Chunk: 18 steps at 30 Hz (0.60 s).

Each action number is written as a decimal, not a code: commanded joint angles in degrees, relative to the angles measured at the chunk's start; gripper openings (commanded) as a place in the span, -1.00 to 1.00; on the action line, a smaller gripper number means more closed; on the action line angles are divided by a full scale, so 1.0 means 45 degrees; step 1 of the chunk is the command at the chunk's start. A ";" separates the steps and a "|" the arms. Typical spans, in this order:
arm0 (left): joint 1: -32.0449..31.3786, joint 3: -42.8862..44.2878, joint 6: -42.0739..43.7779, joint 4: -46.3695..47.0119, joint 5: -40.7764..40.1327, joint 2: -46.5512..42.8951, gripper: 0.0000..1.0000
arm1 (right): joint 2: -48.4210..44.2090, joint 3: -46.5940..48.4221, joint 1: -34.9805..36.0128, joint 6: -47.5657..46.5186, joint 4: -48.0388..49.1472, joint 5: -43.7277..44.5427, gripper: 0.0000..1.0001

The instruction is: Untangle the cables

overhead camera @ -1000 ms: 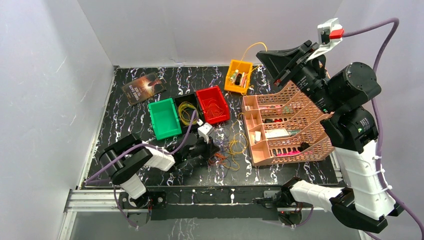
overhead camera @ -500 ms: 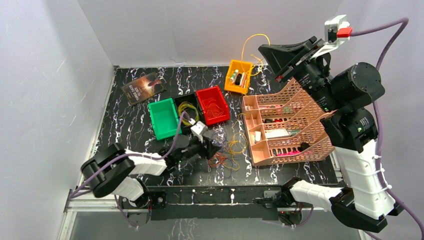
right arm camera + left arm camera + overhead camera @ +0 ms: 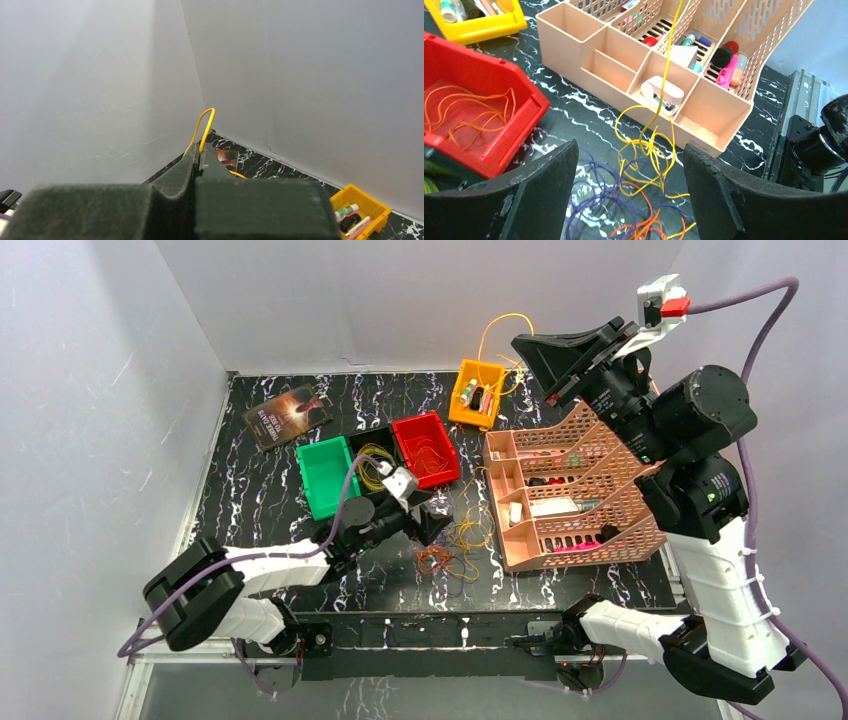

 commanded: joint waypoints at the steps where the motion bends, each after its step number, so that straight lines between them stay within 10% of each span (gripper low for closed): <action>1: -0.0071 0.1261 0.0488 0.0822 0.0863 0.1275 0.50 | -0.0307 -0.0106 0.0048 0.0231 0.0693 0.0024 -1.00; 9: -0.0053 0.2941 0.0308 0.1623 0.1161 0.4288 0.28 | -0.0457 -0.0049 0.0046 0.0418 0.0537 -0.0026 -1.00; 15: -0.0054 0.3008 -0.0202 0.1606 0.1349 0.5085 -0.83 | -0.0622 -0.0080 0.0049 0.0334 0.0371 0.0139 -1.00; 18: -0.0063 0.2768 -0.0072 0.0745 0.0934 0.4632 -1.00 | -0.0806 -0.0312 0.0034 0.0199 0.0306 0.0417 -1.00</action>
